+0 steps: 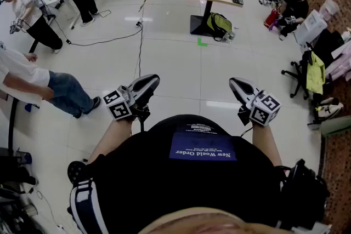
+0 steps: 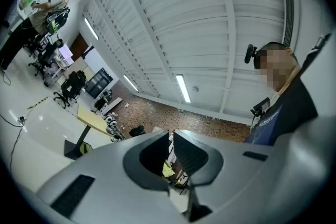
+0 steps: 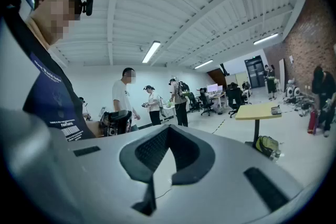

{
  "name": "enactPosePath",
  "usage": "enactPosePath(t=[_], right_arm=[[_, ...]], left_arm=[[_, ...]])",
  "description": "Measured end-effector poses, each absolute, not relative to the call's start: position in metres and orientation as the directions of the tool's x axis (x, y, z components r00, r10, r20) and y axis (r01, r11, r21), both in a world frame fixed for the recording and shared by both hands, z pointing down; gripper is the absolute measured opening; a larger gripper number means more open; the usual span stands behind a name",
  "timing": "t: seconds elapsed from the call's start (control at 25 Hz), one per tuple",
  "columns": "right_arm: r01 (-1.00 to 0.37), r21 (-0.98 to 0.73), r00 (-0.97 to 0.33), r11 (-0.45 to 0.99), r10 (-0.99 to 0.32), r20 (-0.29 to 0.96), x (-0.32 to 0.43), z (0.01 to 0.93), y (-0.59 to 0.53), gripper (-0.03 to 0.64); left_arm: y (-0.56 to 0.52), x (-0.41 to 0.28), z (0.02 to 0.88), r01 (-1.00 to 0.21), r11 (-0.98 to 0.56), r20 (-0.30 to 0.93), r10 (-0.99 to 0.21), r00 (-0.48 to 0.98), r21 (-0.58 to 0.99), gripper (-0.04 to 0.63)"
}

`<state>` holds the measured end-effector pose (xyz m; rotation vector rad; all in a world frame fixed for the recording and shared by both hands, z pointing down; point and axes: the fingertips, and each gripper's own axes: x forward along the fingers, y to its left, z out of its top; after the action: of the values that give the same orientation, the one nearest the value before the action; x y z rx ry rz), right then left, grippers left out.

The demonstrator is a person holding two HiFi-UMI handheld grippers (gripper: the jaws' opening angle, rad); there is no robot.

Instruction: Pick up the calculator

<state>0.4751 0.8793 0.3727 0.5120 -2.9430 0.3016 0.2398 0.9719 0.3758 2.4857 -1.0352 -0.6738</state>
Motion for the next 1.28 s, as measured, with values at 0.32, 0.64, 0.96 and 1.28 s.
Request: enactPosePath(t=[0.32, 0.64, 0.96, 1.28], right_arm=[[-0.313, -0.170, -0.942, 0.934, -0.283, 0.179, 0.402, 0.377, 0.887, -0.015], [-0.212, -0.194, -0.967, 0.958, -0.177, 0.186, 0.351, 0.387, 0.844, -0.015], [-0.028, -0.236, -0.990, 0.971, 0.006, 0.142, 0.291, 0.399, 0.738, -0.015], [0.099, -0.198, -0.981, 0.975, 0.129, 0.146, 0.256, 0.383, 0.612, -0.015]], left_arm=[[0.992, 0.170, 0.386, -0.586, -0.641, -0.279, -0.757, 0.591, 0.496, 0.034], [0.980, 0.126, 0.396, -0.652, -0.552, -0.264, -0.830, 0.491, 0.520, 0.034], [0.914, 0.099, 0.392, -0.762, -0.403, -0.216, -0.915, 0.340, 0.507, 0.034], [0.795, 0.089, 0.363, -0.792, -0.354, -0.268, -0.931, 0.248, 0.497, 0.034]])
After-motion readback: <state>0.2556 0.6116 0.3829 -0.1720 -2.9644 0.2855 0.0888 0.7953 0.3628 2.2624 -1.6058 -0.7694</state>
